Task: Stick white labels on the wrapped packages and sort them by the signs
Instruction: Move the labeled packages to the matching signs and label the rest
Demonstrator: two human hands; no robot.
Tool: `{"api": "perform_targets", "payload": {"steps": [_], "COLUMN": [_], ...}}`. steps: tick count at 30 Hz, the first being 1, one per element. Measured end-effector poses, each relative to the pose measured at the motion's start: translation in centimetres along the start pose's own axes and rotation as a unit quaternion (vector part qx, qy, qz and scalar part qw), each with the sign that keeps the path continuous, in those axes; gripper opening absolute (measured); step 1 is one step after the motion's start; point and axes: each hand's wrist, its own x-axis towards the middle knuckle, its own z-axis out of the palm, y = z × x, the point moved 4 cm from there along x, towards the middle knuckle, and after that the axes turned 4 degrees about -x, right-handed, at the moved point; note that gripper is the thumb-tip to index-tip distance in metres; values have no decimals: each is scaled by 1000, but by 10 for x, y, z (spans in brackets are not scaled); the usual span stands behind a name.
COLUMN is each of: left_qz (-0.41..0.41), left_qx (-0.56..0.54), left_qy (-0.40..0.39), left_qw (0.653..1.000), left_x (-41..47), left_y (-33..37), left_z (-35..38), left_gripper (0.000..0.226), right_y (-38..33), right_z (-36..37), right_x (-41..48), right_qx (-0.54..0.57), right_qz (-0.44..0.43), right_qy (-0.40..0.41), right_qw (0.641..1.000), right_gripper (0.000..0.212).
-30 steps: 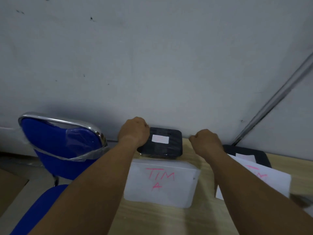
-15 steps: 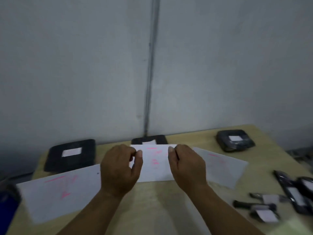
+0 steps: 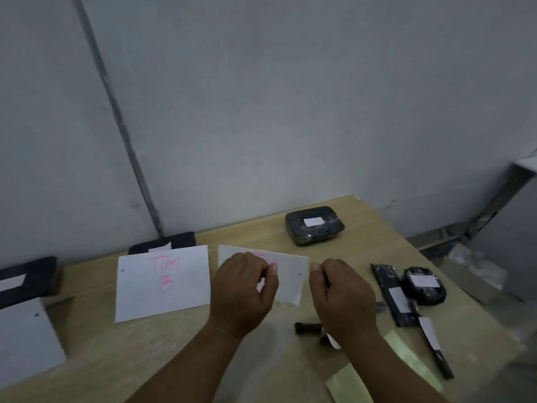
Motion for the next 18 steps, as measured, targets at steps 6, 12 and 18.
{"api": "perform_targets", "payload": {"steps": [6,12,18], "left_qz": [19,-1,-124], "left_qx": [-15,-42,22], "left_qy": [-29,-68,-175], "left_qw": [999,997,977], "left_x": [6,27,93], "left_y": [12,5,-22], "left_z": [29,55,129], "left_gripper": [34,27,27], "right_y": [31,60,122], "right_z": [4,21,66], "right_x": [-10,-3,54], "right_qx": [-5,-15,-30], "right_qz": [25,69,130], "right_qy": [-14,-43,-155], "right_qw": [1000,997,979], "right_gripper": [36,35,29]}}
